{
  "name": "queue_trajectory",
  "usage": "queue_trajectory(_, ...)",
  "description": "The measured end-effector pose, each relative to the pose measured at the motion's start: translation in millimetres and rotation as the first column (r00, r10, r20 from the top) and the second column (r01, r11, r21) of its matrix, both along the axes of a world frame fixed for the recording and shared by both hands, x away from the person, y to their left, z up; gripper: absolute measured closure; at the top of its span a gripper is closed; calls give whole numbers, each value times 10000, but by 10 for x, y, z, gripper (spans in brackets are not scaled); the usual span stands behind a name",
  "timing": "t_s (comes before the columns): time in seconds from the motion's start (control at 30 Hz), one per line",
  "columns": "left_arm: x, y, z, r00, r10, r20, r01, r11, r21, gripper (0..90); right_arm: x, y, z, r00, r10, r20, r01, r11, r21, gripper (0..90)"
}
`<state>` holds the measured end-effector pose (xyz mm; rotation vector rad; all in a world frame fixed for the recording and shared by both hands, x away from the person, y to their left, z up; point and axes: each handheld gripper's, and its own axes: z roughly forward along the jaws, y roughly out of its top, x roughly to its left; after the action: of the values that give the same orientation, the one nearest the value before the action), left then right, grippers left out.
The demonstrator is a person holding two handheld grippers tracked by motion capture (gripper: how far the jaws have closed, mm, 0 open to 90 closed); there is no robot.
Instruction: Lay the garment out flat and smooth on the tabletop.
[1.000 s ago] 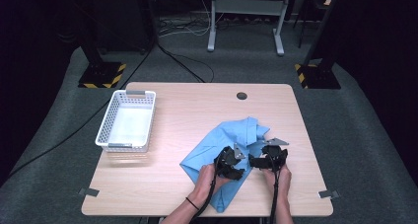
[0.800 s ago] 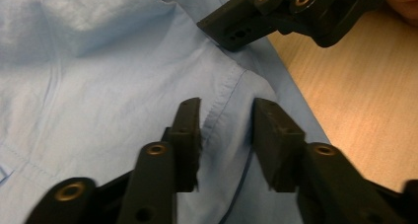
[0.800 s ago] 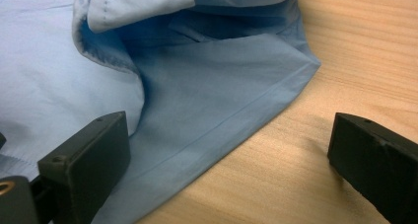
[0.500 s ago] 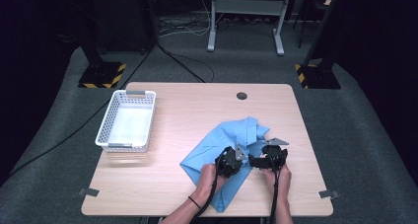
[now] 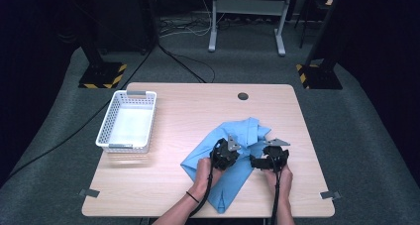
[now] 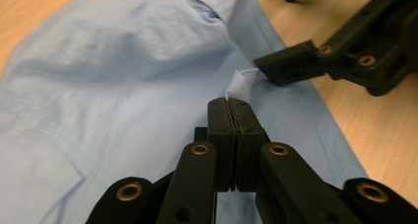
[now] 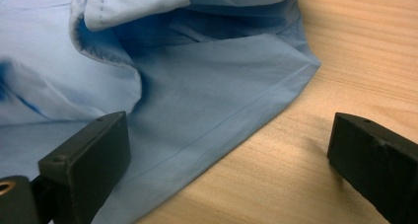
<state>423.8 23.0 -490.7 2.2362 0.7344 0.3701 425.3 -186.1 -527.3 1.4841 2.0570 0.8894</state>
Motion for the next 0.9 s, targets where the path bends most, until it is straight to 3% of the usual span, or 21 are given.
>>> queue_trajectory(0.33, 261, 329, 208, 9957, 925, 101, -915, 9933, -704, 883, 0, 1, 0, 10000, -9, -1, 9, 10000, 7, 21)
queue_trajectory(0.63, 539, 551, 328, 9858, 1652, 293, -1628, 9841, -713, 883, 1, 1, 0, 10000, -15, 3, 15, 10000, 2, 21)
queue_trajectory(0.73, 678, 639, 375, 9784, 2037, 358, -2011, 9774, -646, 883, 1, 0, 0, 10000, -10, 9, 10, 10000, 2, 21)
queue_trajectory(0.9, 894, 804, 467, 9588, 2800, 482, -2780, 9595, -445, 883, 1, 0, 0, 10000, -18, 8, 18, 10000, 6, 22)
